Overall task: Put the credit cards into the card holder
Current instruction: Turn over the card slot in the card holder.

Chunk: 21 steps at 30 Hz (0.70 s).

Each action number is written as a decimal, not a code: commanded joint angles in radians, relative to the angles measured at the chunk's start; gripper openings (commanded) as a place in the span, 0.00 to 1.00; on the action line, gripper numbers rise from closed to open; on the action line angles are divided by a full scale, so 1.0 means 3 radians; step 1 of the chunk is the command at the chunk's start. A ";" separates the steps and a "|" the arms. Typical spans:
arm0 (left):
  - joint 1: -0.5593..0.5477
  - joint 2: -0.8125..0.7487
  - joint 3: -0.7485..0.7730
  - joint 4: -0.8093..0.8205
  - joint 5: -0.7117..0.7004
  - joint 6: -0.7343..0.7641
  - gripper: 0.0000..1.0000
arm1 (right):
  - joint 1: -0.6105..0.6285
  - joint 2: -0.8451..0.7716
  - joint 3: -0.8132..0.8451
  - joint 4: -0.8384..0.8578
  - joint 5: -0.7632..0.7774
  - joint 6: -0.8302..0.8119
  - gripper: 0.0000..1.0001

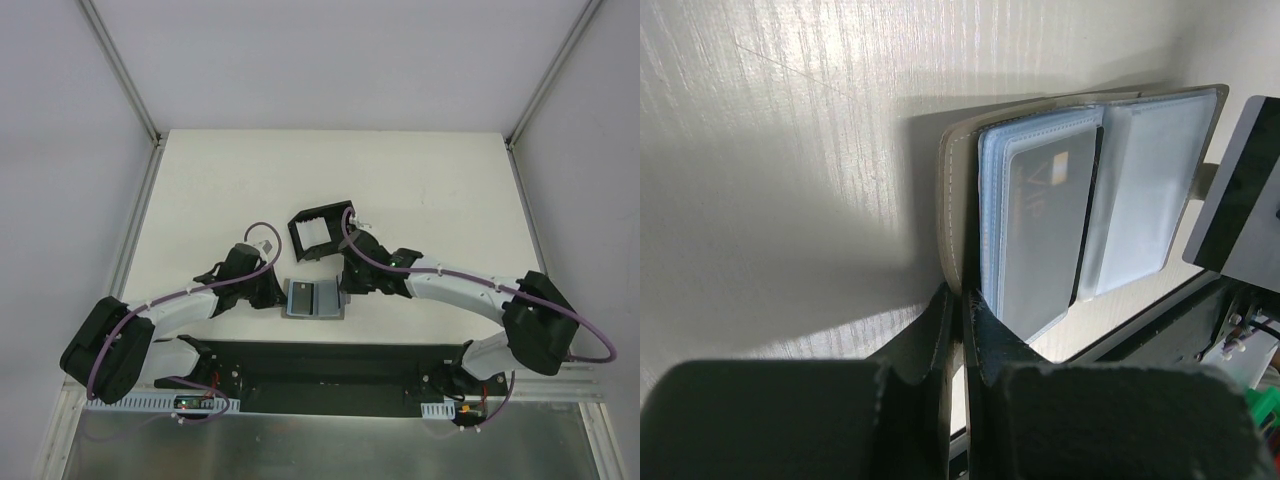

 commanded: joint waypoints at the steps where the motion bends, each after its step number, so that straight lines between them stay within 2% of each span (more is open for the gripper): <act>1: 0.0012 -0.0027 -0.0057 -0.0174 -0.0014 0.0010 0.00 | 0.0029 0.0106 0.0059 -0.0042 0.0164 0.0115 0.00; 16: 0.0012 0.0029 -0.0042 -0.0169 -0.0004 0.0020 0.00 | 0.0136 0.0674 0.0212 0.0091 -0.0046 0.0167 0.00; 21: 0.0012 0.0065 -0.0026 -0.0169 0.0001 0.0036 0.00 | 0.0141 0.0725 0.0212 0.0361 -0.0199 0.0126 0.00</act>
